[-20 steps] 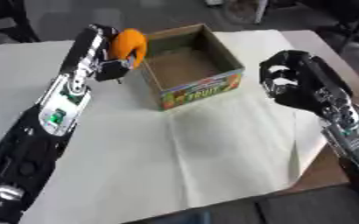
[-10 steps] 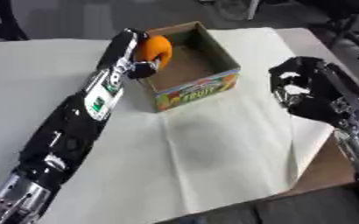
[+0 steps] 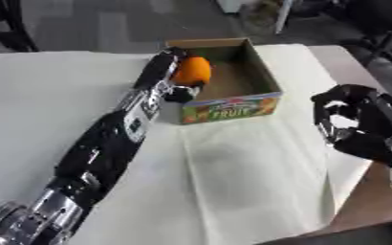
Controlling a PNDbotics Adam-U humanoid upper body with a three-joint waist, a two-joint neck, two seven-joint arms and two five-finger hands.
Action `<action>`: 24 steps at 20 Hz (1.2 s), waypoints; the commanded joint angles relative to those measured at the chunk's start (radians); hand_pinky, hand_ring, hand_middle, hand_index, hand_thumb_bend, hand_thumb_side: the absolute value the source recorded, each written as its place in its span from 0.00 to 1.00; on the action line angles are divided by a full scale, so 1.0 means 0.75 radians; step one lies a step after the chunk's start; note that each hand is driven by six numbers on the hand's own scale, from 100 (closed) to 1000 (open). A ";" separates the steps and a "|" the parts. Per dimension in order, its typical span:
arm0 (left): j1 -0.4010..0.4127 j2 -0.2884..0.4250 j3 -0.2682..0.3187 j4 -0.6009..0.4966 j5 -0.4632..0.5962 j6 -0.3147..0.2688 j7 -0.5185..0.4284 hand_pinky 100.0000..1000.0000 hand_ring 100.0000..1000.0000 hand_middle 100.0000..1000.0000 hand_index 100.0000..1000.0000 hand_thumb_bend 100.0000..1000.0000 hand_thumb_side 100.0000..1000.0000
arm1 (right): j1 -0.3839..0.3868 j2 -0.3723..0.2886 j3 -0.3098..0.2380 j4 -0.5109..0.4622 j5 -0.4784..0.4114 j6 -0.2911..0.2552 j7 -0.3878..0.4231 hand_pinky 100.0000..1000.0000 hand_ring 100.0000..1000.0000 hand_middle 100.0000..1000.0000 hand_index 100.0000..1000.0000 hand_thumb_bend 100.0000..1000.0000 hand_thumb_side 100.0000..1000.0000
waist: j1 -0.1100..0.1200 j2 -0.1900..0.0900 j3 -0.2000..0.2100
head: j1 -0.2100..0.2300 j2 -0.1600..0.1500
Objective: Pick up objects on the table and place them in the box.
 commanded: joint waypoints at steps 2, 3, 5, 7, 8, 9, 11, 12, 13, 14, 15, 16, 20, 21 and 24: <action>-0.026 0.010 -0.014 -0.085 -0.032 -0.053 -0.023 0.82 0.90 0.84 0.88 1.00 0.46 | -0.016 -0.018 -0.005 -0.024 0.009 -0.003 0.005 0.57 0.74 0.49 0.45 0.00 0.00 | 0.000 -0.027 0.006 | 0.020 -0.016; -0.024 0.012 -0.018 -0.106 -0.026 -0.062 -0.027 0.82 0.91 0.85 0.88 1.00 0.46 | -0.013 -0.018 -0.005 -0.023 0.009 -0.003 0.005 0.57 0.74 0.49 0.45 0.00 0.00 | 0.001 -0.030 0.011 | 0.022 -0.014; -0.015 0.020 -0.025 -0.156 0.004 -0.071 -0.031 0.82 0.88 0.81 0.86 0.92 0.44 | -0.010 -0.018 -0.006 -0.020 0.008 -0.004 0.005 0.57 0.74 0.49 0.45 0.00 0.00 | 0.003 -0.036 0.021 | 0.024 -0.011; 0.006 0.037 -0.038 -0.245 0.081 -0.064 -0.038 0.79 0.85 0.76 0.83 0.72 0.40 | -0.006 -0.020 -0.008 -0.017 0.008 -0.004 0.004 0.57 0.74 0.49 0.45 0.00 0.00 | 0.005 -0.043 0.039 | 0.023 -0.005; 0.023 0.050 -0.048 -0.309 0.142 -0.051 -0.048 0.77 0.82 0.73 0.81 0.63 0.38 | -0.002 -0.021 -0.010 -0.016 0.009 -0.004 0.002 0.57 0.74 0.49 0.45 0.00 0.00 | 0.007 -0.046 0.052 | 0.019 -0.001; 0.045 0.066 -0.057 -0.382 0.207 -0.028 -0.060 0.75 0.80 0.72 0.79 0.58 0.37 | 0.003 -0.024 -0.014 -0.014 0.009 -0.005 -0.001 0.57 0.74 0.49 0.45 0.00 0.00 | 0.008 -0.050 0.068 | 0.015 0.004; 0.102 0.102 -0.078 -0.552 0.388 0.009 -0.097 0.73 0.78 0.69 0.77 0.50 0.36 | 0.018 -0.029 -0.025 -0.010 0.010 -0.006 -0.010 0.57 0.74 0.49 0.45 0.00 0.00 | 0.012 -0.058 0.109 | -0.006 0.012; 0.135 0.124 -0.085 -0.640 0.481 0.030 -0.114 0.71 0.77 0.68 0.77 0.47 0.36 | 0.026 -0.032 -0.031 -0.008 0.010 -0.006 -0.016 0.57 0.74 0.49 0.45 0.00 0.00 | 0.014 -0.062 0.132 | -0.021 0.017; 0.172 0.146 -0.087 -0.730 0.576 0.051 -0.129 0.70 0.76 0.67 0.76 0.43 0.36 | 0.033 -0.034 -0.037 -0.006 0.011 -0.007 -0.023 0.57 0.74 0.49 0.45 0.00 0.00 | 0.016 -0.065 0.155 | -0.038 0.023; 0.213 0.169 -0.084 -0.817 0.667 0.074 -0.137 0.69 0.76 0.66 0.75 0.42 0.36 | 0.040 -0.035 -0.043 -0.004 0.012 -0.007 -0.029 0.57 0.74 0.49 0.45 0.00 0.00 | 0.019 -0.068 0.176 | -0.052 0.028; 0.257 0.191 -0.076 -0.900 0.751 0.093 -0.139 0.68 0.75 0.65 0.74 0.39 0.37 | 0.047 -0.035 -0.048 -0.002 0.012 -0.008 -0.035 0.57 0.74 0.49 0.46 0.00 0.00 | 0.022 -0.071 0.198 | -0.066 0.034; 0.300 0.212 -0.066 -0.977 0.828 0.110 -0.138 0.68 0.75 0.65 0.74 0.39 0.37 | 0.052 -0.035 -0.053 0.000 0.011 -0.009 -0.040 0.57 0.74 0.49 0.46 0.00 0.00 | 0.024 -0.073 0.216 | -0.077 0.039; 0.507 0.295 0.001 -1.220 1.063 0.139 -0.076 0.66 0.74 0.64 0.75 0.33 0.39 | 0.067 -0.039 -0.073 0.001 0.008 -0.012 -0.062 0.57 0.74 0.49 0.48 0.00 0.00 | 0.029 -0.078 0.287 | -0.126 0.051; 0.556 0.304 0.023 -1.261 1.097 0.136 -0.058 0.65 0.73 0.63 0.75 0.30 0.40 | 0.069 -0.039 -0.077 0.001 0.007 -0.013 -0.067 0.57 0.74 0.49 0.49 0.00 0.00 | 0.029 -0.078 0.298 | -0.132 0.053; 0.696 0.305 0.092 -1.338 1.177 0.097 0.019 0.64 0.72 0.63 0.74 0.23 0.41 | 0.076 -0.040 -0.091 -0.005 0.004 -0.015 -0.081 0.57 0.74 0.49 0.50 0.00 0.00 | 0.029 -0.074 0.327 | -0.141 0.059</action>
